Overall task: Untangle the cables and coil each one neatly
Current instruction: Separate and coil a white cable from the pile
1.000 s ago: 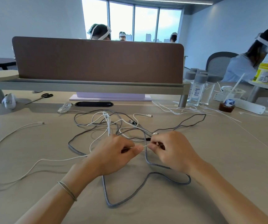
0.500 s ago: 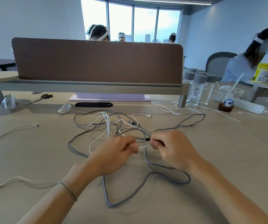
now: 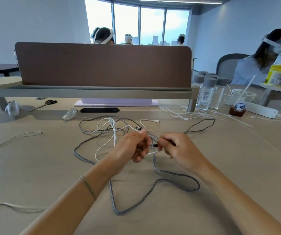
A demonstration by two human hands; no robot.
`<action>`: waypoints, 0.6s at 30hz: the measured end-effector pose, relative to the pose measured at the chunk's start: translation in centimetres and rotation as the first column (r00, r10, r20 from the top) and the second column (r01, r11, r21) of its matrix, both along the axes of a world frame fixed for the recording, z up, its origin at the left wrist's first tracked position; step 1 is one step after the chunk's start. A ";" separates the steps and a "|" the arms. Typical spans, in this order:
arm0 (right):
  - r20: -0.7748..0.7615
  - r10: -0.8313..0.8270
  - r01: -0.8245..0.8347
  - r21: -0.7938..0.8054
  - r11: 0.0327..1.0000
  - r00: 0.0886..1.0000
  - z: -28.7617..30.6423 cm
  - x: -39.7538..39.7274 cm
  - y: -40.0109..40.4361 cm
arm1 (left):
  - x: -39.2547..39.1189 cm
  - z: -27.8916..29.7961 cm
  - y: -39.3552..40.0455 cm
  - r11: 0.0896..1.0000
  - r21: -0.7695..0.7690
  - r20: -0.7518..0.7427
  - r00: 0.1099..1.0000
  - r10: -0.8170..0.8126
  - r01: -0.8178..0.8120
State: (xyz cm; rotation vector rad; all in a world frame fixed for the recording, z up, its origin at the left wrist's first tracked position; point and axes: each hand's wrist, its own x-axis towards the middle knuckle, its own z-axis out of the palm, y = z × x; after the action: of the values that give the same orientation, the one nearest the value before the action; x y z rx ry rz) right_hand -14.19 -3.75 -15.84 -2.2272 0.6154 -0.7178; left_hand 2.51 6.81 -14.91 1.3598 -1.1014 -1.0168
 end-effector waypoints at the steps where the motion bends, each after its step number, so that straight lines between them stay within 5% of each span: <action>1: 0.012 -0.004 0.004 0.033 0.999 1.000 0.0 0.1 0.0 | -0.2 0.2 -0.5 1.000 0.015 -0.054 0.998 0.016 -0.015; 3: 0.047 -0.023 0.017 0.115 0.993 0.999 0.0 0.1 -0.1 | -0.5 0.7 -1.2 0.999 0.030 -0.176 0.984 0.025 -0.020; 12: 0.104 -0.045 0.017 0.258 0.966 0.994 0.1 0.0 -0.2 | -1.6 -0.4 -1.6 0.996 -0.076 -0.309 0.948 -0.076 0.055; 18: 0.202 -0.011 -0.119 0.620 0.776 0.979 -0.2 1.4 1.8 | -1.3 -0.4 -1.2 0.978 -0.203 -0.357 0.927 -0.116 0.044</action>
State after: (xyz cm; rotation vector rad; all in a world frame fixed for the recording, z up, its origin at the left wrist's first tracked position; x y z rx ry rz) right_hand -12.79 -1.98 -16.08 -1.5201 0.5828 -0.5783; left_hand 1.22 5.60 -15.35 0.9281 -0.9481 -1.1395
